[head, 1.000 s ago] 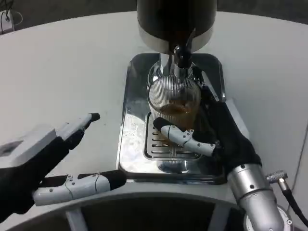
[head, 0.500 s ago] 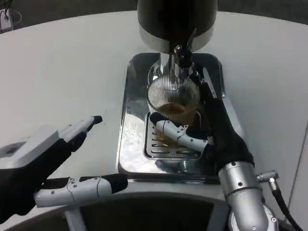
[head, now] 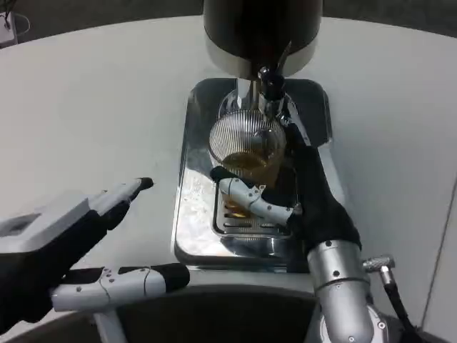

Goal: Grasp the cup under the faucet to collect the drink, then remove the cup.

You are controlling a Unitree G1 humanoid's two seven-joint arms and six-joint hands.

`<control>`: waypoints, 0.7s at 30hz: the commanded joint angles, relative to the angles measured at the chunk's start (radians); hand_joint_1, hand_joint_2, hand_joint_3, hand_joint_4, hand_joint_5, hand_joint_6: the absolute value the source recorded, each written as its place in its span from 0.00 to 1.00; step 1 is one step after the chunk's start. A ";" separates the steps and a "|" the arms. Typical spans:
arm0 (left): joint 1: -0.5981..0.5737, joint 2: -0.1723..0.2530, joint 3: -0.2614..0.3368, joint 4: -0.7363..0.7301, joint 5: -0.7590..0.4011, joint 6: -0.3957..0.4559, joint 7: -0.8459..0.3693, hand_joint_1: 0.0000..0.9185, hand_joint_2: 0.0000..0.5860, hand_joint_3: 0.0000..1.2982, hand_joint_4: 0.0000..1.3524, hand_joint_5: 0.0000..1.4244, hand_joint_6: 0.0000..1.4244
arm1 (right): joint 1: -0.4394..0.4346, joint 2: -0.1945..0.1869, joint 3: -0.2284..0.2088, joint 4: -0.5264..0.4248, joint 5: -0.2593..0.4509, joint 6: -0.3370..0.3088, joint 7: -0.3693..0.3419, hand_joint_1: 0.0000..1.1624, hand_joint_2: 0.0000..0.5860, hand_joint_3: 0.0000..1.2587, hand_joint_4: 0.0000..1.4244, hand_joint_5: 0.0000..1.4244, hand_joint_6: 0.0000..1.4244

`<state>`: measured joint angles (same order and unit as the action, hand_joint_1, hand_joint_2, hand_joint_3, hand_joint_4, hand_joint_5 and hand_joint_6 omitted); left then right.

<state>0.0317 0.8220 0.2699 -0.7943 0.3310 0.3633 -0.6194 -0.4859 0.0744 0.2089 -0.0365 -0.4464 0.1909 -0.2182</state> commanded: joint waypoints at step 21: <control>0.002 0.025 -0.002 0.021 0.014 -0.005 -0.028 0.00 0.05 0.00 0.00 0.00 0.05 | 0.002 0.103 -0.015 0.131 0.028 -0.049 -0.274 0.80 0.44 0.39 0.43 0.50 0.46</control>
<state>0.0356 0.8275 0.2750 -0.7815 0.3306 0.3633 -0.6351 -0.5097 0.1041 0.2074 0.0762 -0.4438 0.1458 -0.4628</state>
